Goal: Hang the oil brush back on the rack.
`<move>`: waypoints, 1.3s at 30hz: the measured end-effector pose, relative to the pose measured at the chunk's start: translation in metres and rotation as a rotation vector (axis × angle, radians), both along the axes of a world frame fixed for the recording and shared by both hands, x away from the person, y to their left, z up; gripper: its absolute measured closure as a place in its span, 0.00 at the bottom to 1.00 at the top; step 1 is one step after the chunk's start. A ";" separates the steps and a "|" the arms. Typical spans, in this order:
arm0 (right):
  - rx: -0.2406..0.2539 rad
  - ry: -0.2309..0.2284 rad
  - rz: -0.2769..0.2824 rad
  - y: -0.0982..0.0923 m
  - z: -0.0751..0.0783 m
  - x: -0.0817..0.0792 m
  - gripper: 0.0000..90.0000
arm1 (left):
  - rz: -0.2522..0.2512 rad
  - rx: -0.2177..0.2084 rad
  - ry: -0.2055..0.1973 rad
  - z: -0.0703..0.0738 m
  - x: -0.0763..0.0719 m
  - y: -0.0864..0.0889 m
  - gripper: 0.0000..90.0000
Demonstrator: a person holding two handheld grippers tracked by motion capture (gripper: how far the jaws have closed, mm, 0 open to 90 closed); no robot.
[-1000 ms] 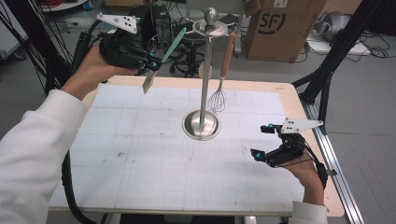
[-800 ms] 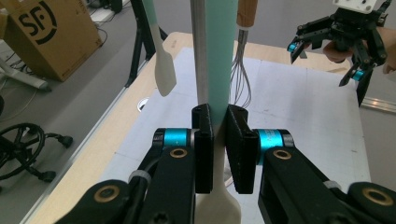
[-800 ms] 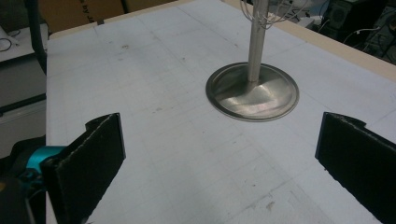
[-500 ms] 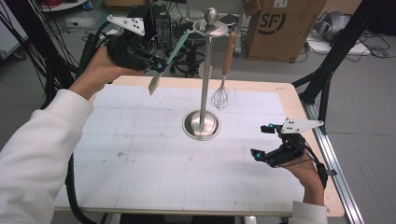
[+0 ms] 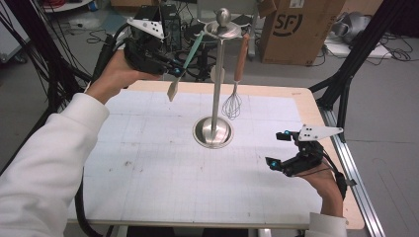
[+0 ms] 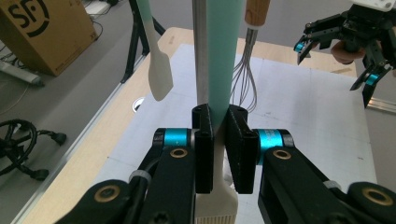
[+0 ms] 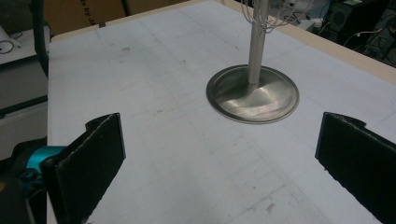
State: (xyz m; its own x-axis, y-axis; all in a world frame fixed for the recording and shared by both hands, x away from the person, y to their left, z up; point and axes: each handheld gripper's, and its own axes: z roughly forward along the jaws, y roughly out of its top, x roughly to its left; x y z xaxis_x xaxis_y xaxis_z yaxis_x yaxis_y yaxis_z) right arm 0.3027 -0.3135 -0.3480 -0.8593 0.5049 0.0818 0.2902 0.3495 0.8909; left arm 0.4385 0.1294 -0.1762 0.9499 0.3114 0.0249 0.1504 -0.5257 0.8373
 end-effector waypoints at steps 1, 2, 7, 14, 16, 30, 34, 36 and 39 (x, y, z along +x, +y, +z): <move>0.003 -0.003 0.001 0.000 0.000 0.000 0.00 | 0.001 0.001 -0.001 0.000 0.000 -0.001 0.91; 0.004 -0.007 0.006 0.001 0.000 0.001 0.00 | 0.000 0.004 -0.006 0.000 0.001 -0.001 0.91; 0.003 -0.002 0.008 0.002 0.000 0.001 0.00 | -0.001 0.002 -0.002 -0.002 0.002 -0.003 0.91; 0.002 -0.003 0.013 0.004 -0.002 0.007 0.00 | 0.012 0.023 0.004 -0.005 0.002 -0.003 0.75; 0.005 -0.002 0.012 0.005 -0.001 0.008 0.00 | 0.009 0.029 0.005 -0.005 -0.001 -0.001 0.66; -0.006 0.007 0.009 0.010 -0.003 0.007 0.00 | 0.078 0.023 -0.004 -0.024 -0.031 0.042 0.10; -0.001 0.001 -0.007 0.008 -0.001 0.004 0.00 | 0.089 -0.012 -0.009 -0.035 -0.042 0.061 0.02; 0.006 0.004 -0.019 0.007 -0.001 0.003 0.00 | 0.098 -0.026 -0.018 -0.039 -0.049 0.070 0.02; 0.003 0.000 -0.032 0.005 -0.001 0.002 0.00 | 0.103 -0.036 -0.031 -0.045 -0.058 0.081 0.02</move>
State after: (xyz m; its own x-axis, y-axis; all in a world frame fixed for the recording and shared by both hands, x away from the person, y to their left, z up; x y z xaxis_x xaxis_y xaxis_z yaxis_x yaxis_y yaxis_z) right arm 0.3049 -0.3088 -0.3490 -0.8428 0.5317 0.0838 0.3013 0.3372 0.8919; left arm 0.3809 0.2105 -0.2214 0.9116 0.4090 0.0404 0.1763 -0.4780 0.8605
